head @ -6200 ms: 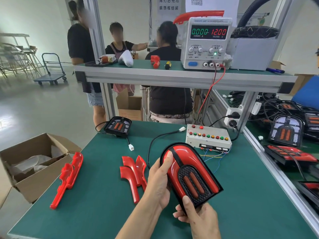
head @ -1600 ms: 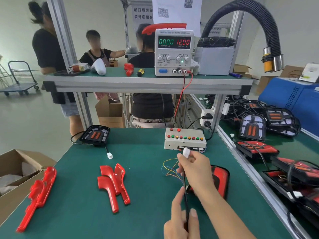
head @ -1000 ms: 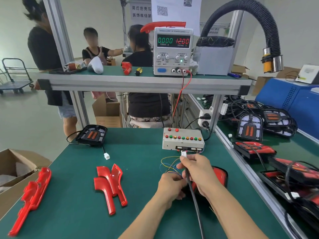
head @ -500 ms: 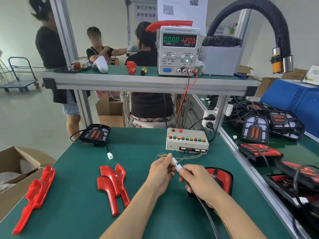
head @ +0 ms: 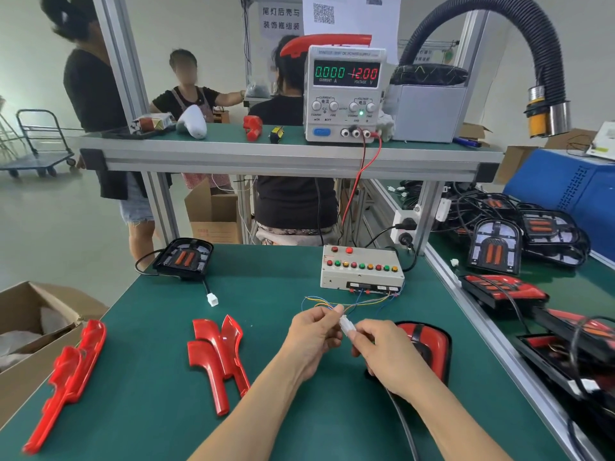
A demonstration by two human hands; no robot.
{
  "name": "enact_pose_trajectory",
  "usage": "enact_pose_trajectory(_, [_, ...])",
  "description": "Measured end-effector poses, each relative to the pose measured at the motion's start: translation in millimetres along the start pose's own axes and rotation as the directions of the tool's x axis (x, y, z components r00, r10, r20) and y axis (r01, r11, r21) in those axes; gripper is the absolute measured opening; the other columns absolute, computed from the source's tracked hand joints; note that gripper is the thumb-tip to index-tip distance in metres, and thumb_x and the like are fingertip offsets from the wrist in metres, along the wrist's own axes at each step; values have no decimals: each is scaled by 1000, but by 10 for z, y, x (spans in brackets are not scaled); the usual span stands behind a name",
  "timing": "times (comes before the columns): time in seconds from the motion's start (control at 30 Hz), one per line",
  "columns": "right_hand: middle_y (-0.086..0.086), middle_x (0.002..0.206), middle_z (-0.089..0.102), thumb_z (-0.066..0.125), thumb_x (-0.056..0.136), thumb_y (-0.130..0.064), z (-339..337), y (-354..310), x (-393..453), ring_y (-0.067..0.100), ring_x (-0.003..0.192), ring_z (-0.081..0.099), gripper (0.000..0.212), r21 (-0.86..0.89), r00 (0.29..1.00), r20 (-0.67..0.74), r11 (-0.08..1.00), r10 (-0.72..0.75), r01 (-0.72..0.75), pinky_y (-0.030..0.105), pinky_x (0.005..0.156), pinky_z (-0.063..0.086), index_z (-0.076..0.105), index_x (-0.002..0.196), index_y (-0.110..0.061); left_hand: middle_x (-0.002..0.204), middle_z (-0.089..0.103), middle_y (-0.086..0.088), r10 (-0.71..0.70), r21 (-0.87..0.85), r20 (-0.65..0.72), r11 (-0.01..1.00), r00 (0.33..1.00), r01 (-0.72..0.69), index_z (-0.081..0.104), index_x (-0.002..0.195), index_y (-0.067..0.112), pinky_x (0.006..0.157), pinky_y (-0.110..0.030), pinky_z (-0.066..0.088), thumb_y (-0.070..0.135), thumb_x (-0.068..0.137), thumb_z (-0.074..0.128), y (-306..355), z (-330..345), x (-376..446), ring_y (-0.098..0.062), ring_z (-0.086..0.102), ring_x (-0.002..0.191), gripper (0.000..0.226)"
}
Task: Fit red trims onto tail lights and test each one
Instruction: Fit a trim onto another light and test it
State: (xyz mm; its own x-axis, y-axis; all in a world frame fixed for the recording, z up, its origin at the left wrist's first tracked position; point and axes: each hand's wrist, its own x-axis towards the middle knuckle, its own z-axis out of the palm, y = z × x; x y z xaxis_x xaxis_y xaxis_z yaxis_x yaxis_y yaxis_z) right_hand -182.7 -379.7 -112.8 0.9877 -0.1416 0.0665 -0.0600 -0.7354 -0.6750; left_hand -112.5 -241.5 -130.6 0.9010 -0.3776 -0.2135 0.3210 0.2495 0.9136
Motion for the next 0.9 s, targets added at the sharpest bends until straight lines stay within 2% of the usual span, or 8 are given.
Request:
enact_pose_trajectory(0.13, [-1, 72, 73, 59, 101, -34, 2, -36, 13, 8, 55, 59, 32, -126, 1000, -19, 992, -13, 10, 35, 65, 51, 69, 76, -17, 70, 65, -13, -77, 6, 11, 997, 997, 77, 65, 74, 6, 55, -23, 51, 18, 91, 73, 21, -6, -13, -16, 55, 54, 23])
enact_pose_trajectory(0.27, [2, 82, 73, 54, 103, -37, 59, -49, 6, 26, 77, 66, 34, -234, 999, -38, 972, -18, 9, 43, 75, 52, 67, 84, -12, 69, 69, -10, -183, 39, -77, 982, 980, 186, 71, 74, 7, 54, -23, 54, 19, 85, 80, 59, -11, 11, -16, 61, 53, 19])
enact_pose_trajectory(0.4, [3, 86, 72, 55, 101, -41, 106, -84, -44, 31, 83, 65, 30, -245, 999, -34, 970, -9, 1, 43, 75, 52, 64, 89, -15, 71, 70, -9, -210, 114, -100, 969, 972, 221, 67, 75, 10, 56, -25, 55, 24, 84, 80, 90, -1, 4, -17, 65, 56, 21])
enact_pose_trajectory(0.53, [6, 98, 70, 56, 99, -43, 184, -153, -107, 34, 97, 65, 25, -335, 998, -56, 942, -19, -1, 39, 71, 44, 52, 90, -20, 66, 69, -9, -209, 105, -129, 969, 969, 223, 61, 76, 9, 48, -23, 50, 15, 85, 79, 91, 50, -30, -16, 65, 51, 21])
enact_pose_trajectory(0.63, [10, 102, 70, 44, 104, -40, 251, -204, -149, 39, 101, 64, 23, -369, 992, -126, 929, -7, -41, 39, 67, 33, 43, 88, -24, 55, 62, 3, -211, 123, -181, 964, 961, 235, 52, 66, 19, 58, -26, 36, 19, 86, 75, 42, 120, -71, -10, 54, 43, 31])
enact_pose_trajectory(0.73, [10, 103, 72, 40, 106, -38, 323, -209, -166, 39, 102, 64, 24, -335, 985, -172, 939, 23, -80, 40, 69, 32, 49, 92, -20, 49, 56, 6, -192, 90, -234, 972, 953, 218, 45, 62, 21, 59, -29, 27, 21, 87, 74, -22, 186, -86, -13, 46, 47, 38])
enact_pose_trajectory(0.83, [10, 107, 72, 37, 107, -38, 372, -196, -173, 38, 104, 64, 29, -318, 979, -198, 942, 49, -111, 39, 70, 31, 56, 102, -16, 48, 53, 4, -171, 7, -278, 984, 945, 180, 45, 60, 20, 54, -27, 29, 18, 87, 74, -79, 260, -115, -15, 41, 50, 39])
enact_pose_trajectory(0.9, [10, 108, 72, 37, 107, -39, 387, -196, -180, 38, 105, 64, 33, -291, 977, -208, 949, 57, -117, 40, 73, 38, 57, 104, -14, 49, 51, 2, -175, -32, -289, 984, 941, 173, 45, 58, 19, 54, -26, 32, 15, 86, 73, -112, 294, -123, -15, 41, 48, 40])
